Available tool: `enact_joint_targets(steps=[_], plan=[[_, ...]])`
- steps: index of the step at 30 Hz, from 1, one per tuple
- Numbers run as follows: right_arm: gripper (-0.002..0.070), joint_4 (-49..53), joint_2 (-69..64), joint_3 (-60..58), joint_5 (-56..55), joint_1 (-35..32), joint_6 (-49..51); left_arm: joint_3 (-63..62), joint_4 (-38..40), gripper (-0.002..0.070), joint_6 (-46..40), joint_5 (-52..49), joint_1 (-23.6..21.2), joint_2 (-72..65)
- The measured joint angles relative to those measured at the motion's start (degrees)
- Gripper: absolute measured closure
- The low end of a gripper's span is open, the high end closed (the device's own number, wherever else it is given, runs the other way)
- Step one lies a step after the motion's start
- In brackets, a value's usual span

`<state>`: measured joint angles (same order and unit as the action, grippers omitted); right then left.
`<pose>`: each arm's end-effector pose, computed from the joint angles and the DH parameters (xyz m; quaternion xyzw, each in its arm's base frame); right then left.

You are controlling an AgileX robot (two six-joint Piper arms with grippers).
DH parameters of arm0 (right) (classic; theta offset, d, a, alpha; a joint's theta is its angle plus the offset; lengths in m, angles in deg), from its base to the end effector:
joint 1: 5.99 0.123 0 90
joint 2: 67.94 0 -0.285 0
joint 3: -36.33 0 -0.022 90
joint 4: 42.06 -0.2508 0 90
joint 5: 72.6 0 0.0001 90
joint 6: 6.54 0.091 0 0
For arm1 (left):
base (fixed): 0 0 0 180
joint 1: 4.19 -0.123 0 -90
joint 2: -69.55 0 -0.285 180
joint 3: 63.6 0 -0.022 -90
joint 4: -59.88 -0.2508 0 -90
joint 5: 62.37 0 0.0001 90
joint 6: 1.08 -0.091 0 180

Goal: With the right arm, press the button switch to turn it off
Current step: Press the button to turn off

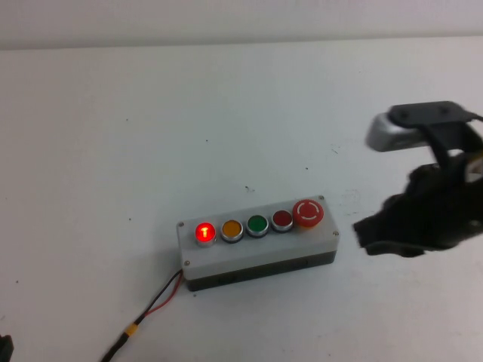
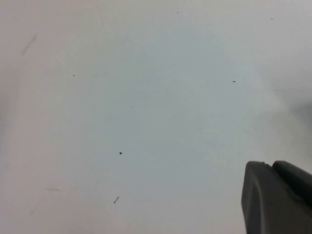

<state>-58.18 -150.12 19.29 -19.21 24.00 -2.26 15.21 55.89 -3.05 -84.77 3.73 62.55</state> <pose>0.2103 0.1448 0.3089 -0.1608 0.9500 0.1925 0.1860 0.0519 -0.0048 0.1695 0.0880 0.8050 -0.0008 0.5867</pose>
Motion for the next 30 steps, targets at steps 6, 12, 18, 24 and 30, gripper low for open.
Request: enact_joint_targets(steps=[6,12,18,24,30], plan=[[0.0692,4.4,-13.3,12.9,0.1,11.0,2.4,0.0,0.0,0.0677,0.0,0.0,0.0,0.0],[0.0692,5.0,-23.9,25.6,0.8,15.2,2.0,0.0,0.0,0.0677,0.0,0.0,0.0,0.0],[0.0692,5.4,-33.4,35.9,0.9,17.4,1.6,0.0,0.0,0.0677,0.0,0.0,0.0,0.0],[0.0692,7.0,-41.0,43.0,3.9,17.5,0.2,0.0,0.0,0.0677,0.0,0.0,0.0,0.0],[0.0692,9.5,-42.4,44.1,3.9,17.5,0.1,0.0,0.0,0.0677,0.0,0.0,0.0,0.0]])
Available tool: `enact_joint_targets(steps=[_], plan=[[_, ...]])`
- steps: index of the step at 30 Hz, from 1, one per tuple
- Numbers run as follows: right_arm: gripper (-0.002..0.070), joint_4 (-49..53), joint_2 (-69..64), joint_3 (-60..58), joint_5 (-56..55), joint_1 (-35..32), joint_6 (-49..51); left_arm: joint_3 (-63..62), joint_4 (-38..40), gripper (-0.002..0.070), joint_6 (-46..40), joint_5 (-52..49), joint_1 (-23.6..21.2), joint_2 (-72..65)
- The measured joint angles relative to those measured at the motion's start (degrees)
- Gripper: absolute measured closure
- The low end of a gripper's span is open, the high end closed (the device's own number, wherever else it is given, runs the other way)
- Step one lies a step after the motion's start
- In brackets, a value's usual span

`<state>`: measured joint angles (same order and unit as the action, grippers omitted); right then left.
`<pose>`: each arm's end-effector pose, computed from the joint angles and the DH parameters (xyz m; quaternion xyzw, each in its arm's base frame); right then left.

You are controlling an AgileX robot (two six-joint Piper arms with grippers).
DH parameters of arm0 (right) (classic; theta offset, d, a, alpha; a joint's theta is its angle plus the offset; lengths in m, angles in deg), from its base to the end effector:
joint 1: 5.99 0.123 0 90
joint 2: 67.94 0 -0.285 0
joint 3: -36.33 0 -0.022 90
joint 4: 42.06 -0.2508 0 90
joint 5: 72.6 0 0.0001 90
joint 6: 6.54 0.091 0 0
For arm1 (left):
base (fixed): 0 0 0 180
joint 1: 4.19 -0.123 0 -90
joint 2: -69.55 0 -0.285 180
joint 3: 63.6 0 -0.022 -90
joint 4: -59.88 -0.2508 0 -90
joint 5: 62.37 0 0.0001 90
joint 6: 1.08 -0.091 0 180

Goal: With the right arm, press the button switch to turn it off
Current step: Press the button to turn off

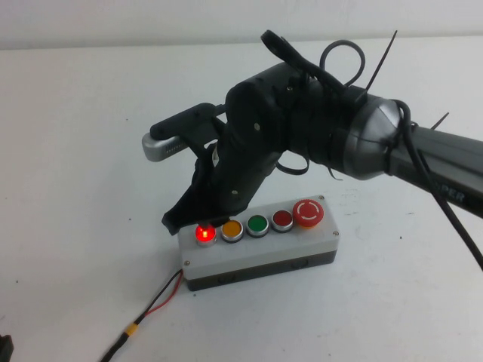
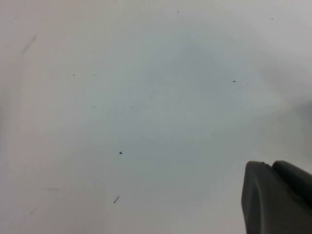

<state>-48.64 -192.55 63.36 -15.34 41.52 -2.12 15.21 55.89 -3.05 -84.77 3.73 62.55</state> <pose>0.2989 0.3393 0.2644 -0.3394 0.9136 0.1436 0.1719 0.0519 -0.0048 0.1695 0.0880 0.8050 -0.0008 0.5867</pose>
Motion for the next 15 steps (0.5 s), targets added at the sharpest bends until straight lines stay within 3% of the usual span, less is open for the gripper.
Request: enact_joint_targets(steps=[15], plan=[[0.0692,0.6,-1.1,0.5,-2.0,0.0,0.0,0.0,0.0,0.0677,0.0,0.0,0.0,0.0]])
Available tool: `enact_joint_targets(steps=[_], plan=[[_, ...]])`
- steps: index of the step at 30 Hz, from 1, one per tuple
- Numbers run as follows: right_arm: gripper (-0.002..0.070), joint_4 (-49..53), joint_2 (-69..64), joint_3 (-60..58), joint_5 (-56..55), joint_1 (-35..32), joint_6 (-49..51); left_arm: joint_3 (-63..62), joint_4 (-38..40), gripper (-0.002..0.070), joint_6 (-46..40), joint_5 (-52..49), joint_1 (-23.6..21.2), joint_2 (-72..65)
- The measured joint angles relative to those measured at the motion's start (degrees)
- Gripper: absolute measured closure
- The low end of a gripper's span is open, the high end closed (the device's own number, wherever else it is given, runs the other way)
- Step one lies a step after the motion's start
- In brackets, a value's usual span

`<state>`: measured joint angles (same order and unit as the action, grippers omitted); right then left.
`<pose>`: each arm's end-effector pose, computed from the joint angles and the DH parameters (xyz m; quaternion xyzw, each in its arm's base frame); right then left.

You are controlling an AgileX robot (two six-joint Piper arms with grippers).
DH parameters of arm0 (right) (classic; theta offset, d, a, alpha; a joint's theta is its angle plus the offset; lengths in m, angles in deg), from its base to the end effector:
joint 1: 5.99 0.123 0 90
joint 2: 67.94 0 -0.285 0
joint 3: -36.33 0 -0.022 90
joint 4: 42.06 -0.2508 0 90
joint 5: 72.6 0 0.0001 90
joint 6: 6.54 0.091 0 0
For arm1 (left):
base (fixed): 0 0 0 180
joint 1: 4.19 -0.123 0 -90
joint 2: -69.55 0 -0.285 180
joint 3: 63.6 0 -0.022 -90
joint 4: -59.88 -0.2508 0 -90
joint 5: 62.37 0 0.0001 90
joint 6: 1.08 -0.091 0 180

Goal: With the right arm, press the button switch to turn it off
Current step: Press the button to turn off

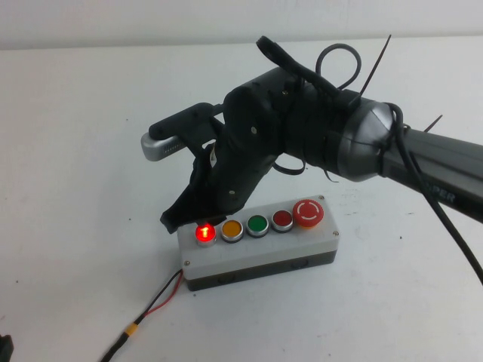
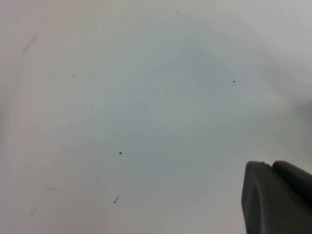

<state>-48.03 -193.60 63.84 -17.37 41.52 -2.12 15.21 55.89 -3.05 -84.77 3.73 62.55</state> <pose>0.3038 0.3432 0.2598 -0.3392 0.9109 0.1442 0.1855 0.0519 -0.0048 0.1695 0.0880 0.8050 -0.0008 0.5867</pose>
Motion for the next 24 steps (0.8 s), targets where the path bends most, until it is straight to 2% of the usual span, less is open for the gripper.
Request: enact_joint_targets(steps=[24], plan=[[0.0692,-0.6,-0.2,0.4,4.0,0.0,0.0,0.0,0.0,0.0677,0.0,0.0,0.0,0.0]])
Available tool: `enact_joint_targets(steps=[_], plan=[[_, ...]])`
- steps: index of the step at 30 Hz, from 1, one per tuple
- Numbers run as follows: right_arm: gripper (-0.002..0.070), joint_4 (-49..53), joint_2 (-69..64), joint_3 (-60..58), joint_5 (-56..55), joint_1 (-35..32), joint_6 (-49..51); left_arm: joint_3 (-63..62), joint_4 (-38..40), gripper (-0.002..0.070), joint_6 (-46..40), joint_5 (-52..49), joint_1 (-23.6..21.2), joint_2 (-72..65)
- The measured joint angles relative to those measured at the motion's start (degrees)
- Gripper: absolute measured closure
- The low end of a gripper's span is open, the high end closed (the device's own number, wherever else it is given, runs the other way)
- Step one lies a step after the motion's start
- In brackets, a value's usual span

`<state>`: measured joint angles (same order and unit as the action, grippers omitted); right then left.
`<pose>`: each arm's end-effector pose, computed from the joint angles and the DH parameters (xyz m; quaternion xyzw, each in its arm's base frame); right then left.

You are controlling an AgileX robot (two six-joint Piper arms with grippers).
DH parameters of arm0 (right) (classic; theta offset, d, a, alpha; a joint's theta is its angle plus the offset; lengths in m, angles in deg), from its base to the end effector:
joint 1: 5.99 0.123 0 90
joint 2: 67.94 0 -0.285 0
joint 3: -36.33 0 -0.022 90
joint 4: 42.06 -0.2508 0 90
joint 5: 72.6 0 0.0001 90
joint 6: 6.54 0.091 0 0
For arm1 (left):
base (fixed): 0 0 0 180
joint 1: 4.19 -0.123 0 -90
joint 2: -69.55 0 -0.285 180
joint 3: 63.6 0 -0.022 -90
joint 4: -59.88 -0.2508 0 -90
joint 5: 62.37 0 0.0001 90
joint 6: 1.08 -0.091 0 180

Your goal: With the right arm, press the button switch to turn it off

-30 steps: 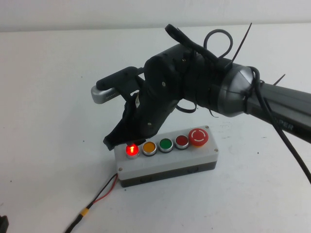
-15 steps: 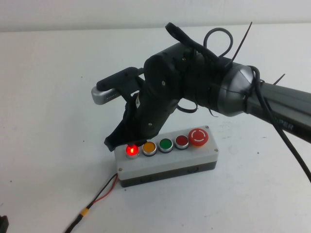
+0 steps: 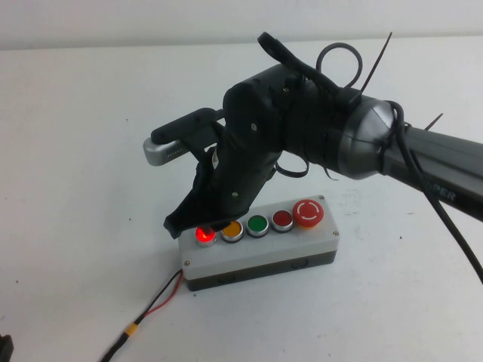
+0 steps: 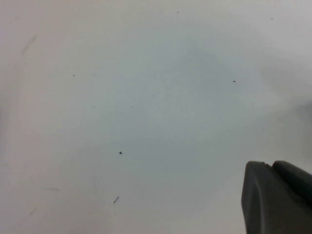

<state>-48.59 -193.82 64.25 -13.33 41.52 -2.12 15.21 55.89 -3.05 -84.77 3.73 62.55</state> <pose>0.2999 0.3405 0.2575 -0.3419 0.9173 0.1346 0.1537 0.0519 -0.0048 0.1695 0.0880 0.8050 -0.0008 0.5867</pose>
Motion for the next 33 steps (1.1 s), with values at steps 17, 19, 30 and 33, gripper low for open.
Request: enact_joint_targets(steps=[17,19,30,33], plan=[[0.0692,-0.2,1.0,0.0,-0.6,-0.1,-0.2,0.0,0.0,0.0677,0.0,0.0,0.0,0.0],[0.0692,-0.1,2.8,-0.2,-0.7,-0.1,-0.3,0.0,0.0,0.0677,0.0,0.0,0.0,0.0],[0.0692,1.3,20.1,-3.4,8.8,-0.1,-4.4,0.0,0.0,0.0677,0.0,0.0,0.0,0.0],[0.0692,1.5,27.0,-9.2,8.0,-0.1,-4.4,0.0,0.0,0.0677,0.0,0.0,0.0,0.0]])
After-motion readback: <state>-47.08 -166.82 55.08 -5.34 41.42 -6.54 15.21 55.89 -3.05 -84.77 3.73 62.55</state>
